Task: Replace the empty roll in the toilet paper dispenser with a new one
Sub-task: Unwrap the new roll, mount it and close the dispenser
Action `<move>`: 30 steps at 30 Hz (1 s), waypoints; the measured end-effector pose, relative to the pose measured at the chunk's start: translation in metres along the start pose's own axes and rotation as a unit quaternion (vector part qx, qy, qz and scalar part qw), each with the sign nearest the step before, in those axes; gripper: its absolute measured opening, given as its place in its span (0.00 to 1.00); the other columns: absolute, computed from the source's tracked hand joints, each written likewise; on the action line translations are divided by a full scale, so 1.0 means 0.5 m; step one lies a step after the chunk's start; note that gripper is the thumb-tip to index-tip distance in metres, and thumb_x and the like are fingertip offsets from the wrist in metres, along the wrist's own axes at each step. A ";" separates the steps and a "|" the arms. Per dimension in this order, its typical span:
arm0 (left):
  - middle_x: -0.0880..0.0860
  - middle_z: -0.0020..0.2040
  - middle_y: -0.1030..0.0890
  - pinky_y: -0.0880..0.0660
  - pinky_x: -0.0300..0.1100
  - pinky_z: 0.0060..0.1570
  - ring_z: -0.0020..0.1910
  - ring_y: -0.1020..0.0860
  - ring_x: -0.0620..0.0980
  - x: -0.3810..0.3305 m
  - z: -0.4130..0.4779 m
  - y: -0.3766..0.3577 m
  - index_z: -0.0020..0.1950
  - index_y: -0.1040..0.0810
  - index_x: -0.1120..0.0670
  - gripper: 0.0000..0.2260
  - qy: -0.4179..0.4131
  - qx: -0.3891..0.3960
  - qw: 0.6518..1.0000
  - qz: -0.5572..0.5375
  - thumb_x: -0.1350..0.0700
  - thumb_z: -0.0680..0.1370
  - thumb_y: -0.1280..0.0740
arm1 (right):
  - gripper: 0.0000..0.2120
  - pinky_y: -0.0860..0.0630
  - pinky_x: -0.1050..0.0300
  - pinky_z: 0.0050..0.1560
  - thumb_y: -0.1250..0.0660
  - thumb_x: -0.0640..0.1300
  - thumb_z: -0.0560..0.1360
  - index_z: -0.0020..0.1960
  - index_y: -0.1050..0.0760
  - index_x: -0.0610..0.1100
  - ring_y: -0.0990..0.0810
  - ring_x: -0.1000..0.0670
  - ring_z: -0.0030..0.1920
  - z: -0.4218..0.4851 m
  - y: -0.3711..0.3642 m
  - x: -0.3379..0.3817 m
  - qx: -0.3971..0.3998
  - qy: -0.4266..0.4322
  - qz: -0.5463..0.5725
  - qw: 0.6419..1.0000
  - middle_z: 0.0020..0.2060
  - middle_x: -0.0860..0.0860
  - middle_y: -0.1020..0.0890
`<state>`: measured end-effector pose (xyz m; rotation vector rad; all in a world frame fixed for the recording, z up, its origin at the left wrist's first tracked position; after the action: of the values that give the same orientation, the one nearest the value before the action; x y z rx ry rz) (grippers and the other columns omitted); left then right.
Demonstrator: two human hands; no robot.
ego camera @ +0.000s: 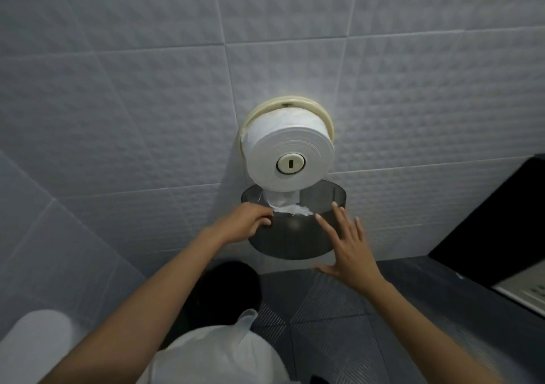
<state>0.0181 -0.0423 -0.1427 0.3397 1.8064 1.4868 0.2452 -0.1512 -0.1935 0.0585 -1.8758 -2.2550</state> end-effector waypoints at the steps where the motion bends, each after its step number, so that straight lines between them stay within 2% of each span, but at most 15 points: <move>1: 0.54 0.47 0.17 0.28 0.45 0.51 0.48 0.20 0.53 0.001 0.005 0.013 0.48 0.21 0.57 0.06 -0.002 -0.002 1.000 -0.008 0.58 0.79 0.37 | 0.60 0.53 0.37 0.73 0.26 0.65 0.60 0.77 0.63 0.54 0.60 0.41 0.76 0.002 -0.003 0.001 0.003 -0.004 -0.009 1.000 0.77 0.42 0.59; 5: 0.55 0.50 0.16 0.30 0.39 0.47 0.50 0.21 0.51 0.001 0.012 0.042 0.52 0.20 0.58 0.07 -0.001 0.006 1.000 -0.022 0.59 0.79 0.37 | 0.64 0.53 0.35 0.71 0.22 0.60 0.58 0.77 0.65 0.53 0.61 0.39 0.76 0.032 0.001 0.012 -0.011 -0.028 0.000 1.000 0.76 0.40 0.58; 8: 0.55 0.49 0.17 0.29 0.42 0.48 0.48 0.21 0.51 0.004 0.015 0.050 0.50 0.20 0.58 0.07 0.005 0.008 1.000 -0.030 0.58 0.79 0.37 | 0.66 0.50 0.34 0.69 0.20 0.55 0.55 0.77 0.62 0.52 0.57 0.38 0.75 0.062 0.010 0.015 -0.020 -0.036 0.021 0.999 0.76 0.38 0.53; 11: 0.54 0.47 0.18 0.27 0.45 0.49 0.47 0.22 0.51 0.016 0.020 0.060 0.49 0.22 0.58 0.07 0.020 0.005 0.999 -0.049 0.57 0.79 0.38 | 0.63 0.47 0.33 0.69 0.20 0.54 0.55 0.77 0.59 0.53 0.55 0.37 0.76 0.081 0.019 0.013 -0.028 -0.027 0.048 0.998 0.76 0.39 0.53; 14: 0.51 0.46 0.18 0.28 0.43 0.48 0.47 0.22 0.49 0.019 0.026 0.068 0.48 0.22 0.55 0.11 0.038 0.038 0.997 -0.058 0.51 0.81 0.40 | 0.63 0.45 0.32 0.69 0.19 0.52 0.54 0.76 0.57 0.53 0.54 0.37 0.75 0.085 0.018 0.009 -0.037 -0.013 0.066 0.997 0.75 0.39 0.52; 15: 0.51 0.48 0.18 0.29 0.42 0.48 0.48 0.22 0.49 0.019 0.029 0.071 0.50 0.22 0.53 0.13 0.048 0.051 0.996 -0.063 0.48 0.81 0.42 | 0.63 0.45 0.33 0.69 0.19 0.51 0.54 0.76 0.57 0.53 0.54 0.37 0.75 0.084 0.016 0.008 -0.040 -0.011 0.070 0.997 0.75 0.39 0.52; 17: 0.50 0.57 0.19 0.29 0.41 0.54 0.56 0.23 0.49 0.016 0.042 0.075 0.61 0.22 0.48 0.18 0.066 0.079 0.993 -0.065 0.43 0.81 0.47 | 0.63 0.45 0.33 0.69 0.19 0.50 0.53 0.76 0.56 0.53 0.54 0.37 0.75 0.079 0.009 0.005 -0.051 -0.005 0.076 0.996 0.75 0.39 0.51; 19: 0.51 0.67 0.24 0.32 0.44 0.64 0.66 0.27 0.51 0.017 0.066 0.065 0.69 0.29 0.44 0.21 0.082 0.133 0.986 -0.053 0.40 0.81 0.50 | 0.62 0.45 0.33 0.69 0.19 0.50 0.53 0.76 0.55 0.52 0.53 0.36 0.75 0.074 -0.003 0.005 -0.066 0.004 0.078 0.995 0.75 0.38 0.51; 22: 0.51 0.76 0.36 0.44 0.45 0.73 0.75 0.38 0.53 0.021 0.108 0.031 0.75 0.39 0.45 0.25 0.107 0.230 0.967 -0.022 0.39 0.81 0.53 | 0.62 0.47 0.34 0.70 0.19 0.49 0.55 0.77 0.57 0.53 0.53 0.34 0.75 0.064 -0.037 0.002 -0.088 0.015 0.082 0.993 0.75 0.37 0.52; 26: 0.49 0.79 0.46 0.53 0.44 0.75 0.78 0.47 0.50 0.022 0.155 -0.023 0.78 0.47 0.50 0.28 0.111 0.307 0.945 -0.035 0.39 0.81 0.52 | 0.64 0.47 0.32 0.70 0.19 0.44 0.56 0.77 0.58 0.55 0.51 0.32 0.75 0.052 -0.078 -0.007 -0.126 0.037 0.071 0.989 0.76 0.39 0.57; 30: 0.52 0.80 0.55 0.55 0.48 0.76 0.78 0.53 0.52 0.026 0.194 -0.075 0.78 0.54 0.52 0.30 0.103 0.353 0.930 -0.008 0.40 0.81 0.50 | 0.61 0.45 0.29 0.69 0.19 0.49 0.59 0.77 0.59 0.56 0.51 0.30 0.74 0.057 -0.088 -0.008 -0.158 0.070 0.072 0.982 0.76 0.40 0.59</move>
<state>0.0858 0.0251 -0.1858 0.5250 2.4738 0.8280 0.2387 -0.1152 -0.2313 0.0313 -1.3896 -2.3489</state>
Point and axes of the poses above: each hand's wrist, its own z-axis towards the middle knuckle, its own y-axis out of the back of the hand, x = y × z, the point moved 3 cm from there along z, towards the middle knuckle
